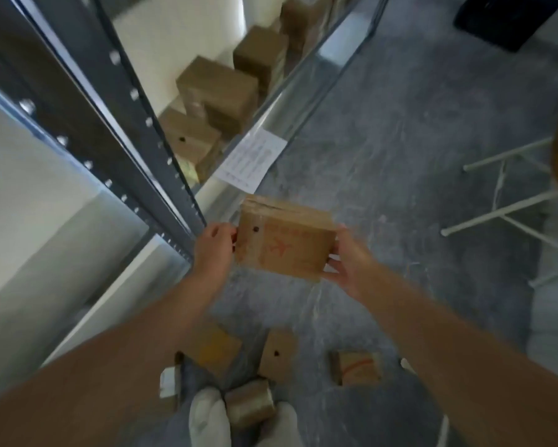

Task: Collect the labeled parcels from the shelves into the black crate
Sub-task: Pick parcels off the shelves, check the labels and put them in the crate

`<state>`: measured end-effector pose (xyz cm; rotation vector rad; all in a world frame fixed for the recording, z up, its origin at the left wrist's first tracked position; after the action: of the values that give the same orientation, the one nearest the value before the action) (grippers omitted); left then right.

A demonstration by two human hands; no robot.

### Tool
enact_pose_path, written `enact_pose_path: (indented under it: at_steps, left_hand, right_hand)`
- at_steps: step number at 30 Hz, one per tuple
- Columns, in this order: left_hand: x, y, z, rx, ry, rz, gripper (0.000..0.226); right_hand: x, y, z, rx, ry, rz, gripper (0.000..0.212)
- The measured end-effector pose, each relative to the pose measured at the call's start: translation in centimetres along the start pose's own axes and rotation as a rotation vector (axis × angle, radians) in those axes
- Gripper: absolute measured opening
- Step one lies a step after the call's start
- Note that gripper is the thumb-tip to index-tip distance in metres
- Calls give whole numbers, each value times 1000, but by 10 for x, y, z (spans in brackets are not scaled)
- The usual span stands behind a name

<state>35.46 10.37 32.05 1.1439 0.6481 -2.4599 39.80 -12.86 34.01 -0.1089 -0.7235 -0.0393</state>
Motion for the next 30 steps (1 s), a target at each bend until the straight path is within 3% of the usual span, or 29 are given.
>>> enact_pose_path:
  at_steps: [3,8,14,20,27,30]
  left_hand:
    - [-101,-23,61,-10,132,53,24]
    - [-233,-61,170,52,353,57,19]
    - [-346,-96,263,128,565,63,24]
    - [-398,-131,319,198,754,106,21]
    - [-402,-180,326,289,779,185,34]
    - [-397,-205,323,288,787,197,39]
  right_hand:
    - [95,-22,82,-98,-113,-10,63]
    - [214,-50,220,18,-275,-83,34]
    - [298,-72,339,117,-481,-152,23]
    - [325,-84,405,234,-591,-181,32]
    - [331,-62,432,350,-662,-236,13]
    - [332,-44,432,499,-691,-245,35]
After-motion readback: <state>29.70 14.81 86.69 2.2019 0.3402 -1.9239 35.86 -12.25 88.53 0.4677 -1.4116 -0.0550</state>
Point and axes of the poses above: each hand's wrist, its own z-axis away from the middle knuckle, its own y-axis out of the palm, x = y × z, the point moved 5 cm from there along -z, towards the middle knuckle, and after that the axes turned 3 degrees about -y, right-handed, at the moved point
